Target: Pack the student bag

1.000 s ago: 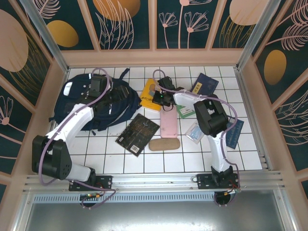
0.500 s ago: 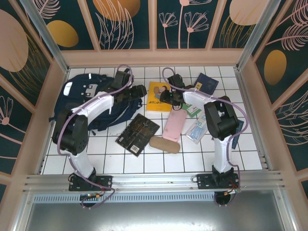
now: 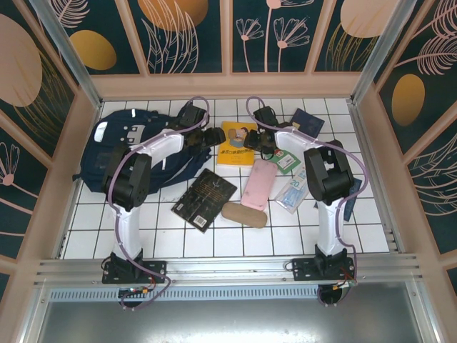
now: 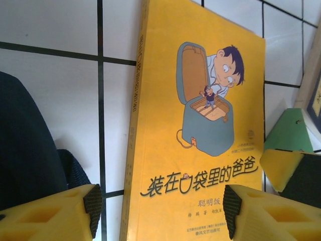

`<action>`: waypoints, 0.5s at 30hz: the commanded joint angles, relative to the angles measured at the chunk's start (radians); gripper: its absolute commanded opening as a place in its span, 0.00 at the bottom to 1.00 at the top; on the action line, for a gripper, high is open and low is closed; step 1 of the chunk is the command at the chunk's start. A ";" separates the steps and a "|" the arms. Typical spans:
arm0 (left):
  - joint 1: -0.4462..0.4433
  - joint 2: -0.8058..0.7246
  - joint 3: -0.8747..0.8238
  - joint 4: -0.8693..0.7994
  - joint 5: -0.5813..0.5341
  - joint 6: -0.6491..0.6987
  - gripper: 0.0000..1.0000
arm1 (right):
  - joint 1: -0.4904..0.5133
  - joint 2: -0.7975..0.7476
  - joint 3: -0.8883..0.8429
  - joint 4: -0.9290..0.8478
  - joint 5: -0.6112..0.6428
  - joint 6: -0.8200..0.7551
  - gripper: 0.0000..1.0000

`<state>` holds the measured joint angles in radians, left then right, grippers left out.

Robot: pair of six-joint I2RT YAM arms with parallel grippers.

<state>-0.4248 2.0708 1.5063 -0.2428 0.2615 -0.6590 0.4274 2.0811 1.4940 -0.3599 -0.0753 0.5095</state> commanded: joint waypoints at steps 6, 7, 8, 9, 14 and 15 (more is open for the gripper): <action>-0.008 0.122 0.093 -0.117 -0.053 0.037 0.66 | -0.007 0.087 0.034 -0.028 -0.025 -0.003 0.49; -0.008 0.133 0.099 -0.122 -0.054 0.038 0.66 | -0.006 0.093 0.038 -0.028 -0.030 -0.003 0.49; -0.008 0.141 0.104 -0.125 -0.053 0.039 0.66 | -0.007 0.097 0.041 -0.030 -0.034 -0.003 0.49; -0.009 0.148 0.109 -0.125 -0.053 0.042 0.66 | -0.007 0.103 0.045 -0.033 -0.038 -0.003 0.49; -0.020 0.195 0.144 -0.142 -0.026 0.054 0.64 | -0.006 0.113 0.056 -0.044 -0.041 -0.002 0.49; -0.023 0.205 0.152 -0.146 -0.024 0.056 0.64 | -0.007 0.114 0.059 -0.044 -0.045 0.000 0.49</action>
<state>-0.4400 2.2028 1.6459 -0.3252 0.2428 -0.6292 0.4263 2.1513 1.5433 -0.3485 -0.1062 0.5095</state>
